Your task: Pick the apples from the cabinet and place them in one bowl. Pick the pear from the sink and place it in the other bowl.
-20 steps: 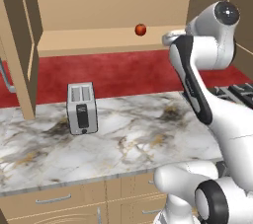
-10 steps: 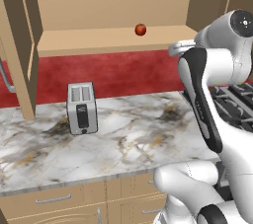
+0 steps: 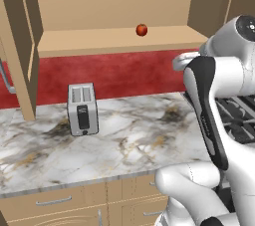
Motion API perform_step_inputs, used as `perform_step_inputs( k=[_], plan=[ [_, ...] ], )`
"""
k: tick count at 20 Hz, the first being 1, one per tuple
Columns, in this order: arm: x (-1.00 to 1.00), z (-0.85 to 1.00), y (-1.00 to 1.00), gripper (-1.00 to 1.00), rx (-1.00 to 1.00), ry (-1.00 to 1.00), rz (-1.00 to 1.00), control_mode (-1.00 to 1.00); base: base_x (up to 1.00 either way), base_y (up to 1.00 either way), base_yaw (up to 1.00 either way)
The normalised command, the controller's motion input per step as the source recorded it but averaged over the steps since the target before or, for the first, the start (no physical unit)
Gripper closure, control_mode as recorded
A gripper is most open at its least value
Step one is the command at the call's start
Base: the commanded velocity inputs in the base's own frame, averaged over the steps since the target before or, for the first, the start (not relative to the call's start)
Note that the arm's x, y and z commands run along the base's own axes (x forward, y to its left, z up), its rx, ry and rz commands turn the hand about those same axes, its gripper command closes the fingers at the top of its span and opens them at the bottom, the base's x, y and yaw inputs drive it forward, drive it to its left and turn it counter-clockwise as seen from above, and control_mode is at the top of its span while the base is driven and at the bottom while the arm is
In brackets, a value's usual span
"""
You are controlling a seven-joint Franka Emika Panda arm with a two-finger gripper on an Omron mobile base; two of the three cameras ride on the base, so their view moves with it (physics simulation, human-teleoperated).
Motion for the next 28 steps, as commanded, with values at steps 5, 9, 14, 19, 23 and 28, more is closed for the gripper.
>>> perform_step_inputs(
  k=[5, 9, 14, 19, 23, 28],
  plan=[
    [-0.11, -0.19, 0.31, 1.00, 0.03, 0.16, 0.02, -1.00, 0.00, 0.00, 0.00],
    [-0.17, -0.20, 0.24, 1.00, 0.05, 0.26, 0.00, -1.00, 0.00, 0.00, 0.00],
    [-0.15, -0.39, 0.04, 1.00, 0.04, 0.31, 0.00, -1.00, 0.00, 0.00, 0.00],
    [-0.16, -0.59, 0.00, 1.00, 0.00, 0.10, 0.00, -1.00, 0.00, 0.00, 0.00],
    [-0.19, -0.56, 0.00, 1.00, 0.00, 0.00, 0.00, -1.00, 0.00, 0.00, 0.00],
    [-0.19, -0.15, 0.00, 1.00, 0.00, -0.06, 0.00, -1.00, 0.00, 0.00, 0.00]
  ],
)
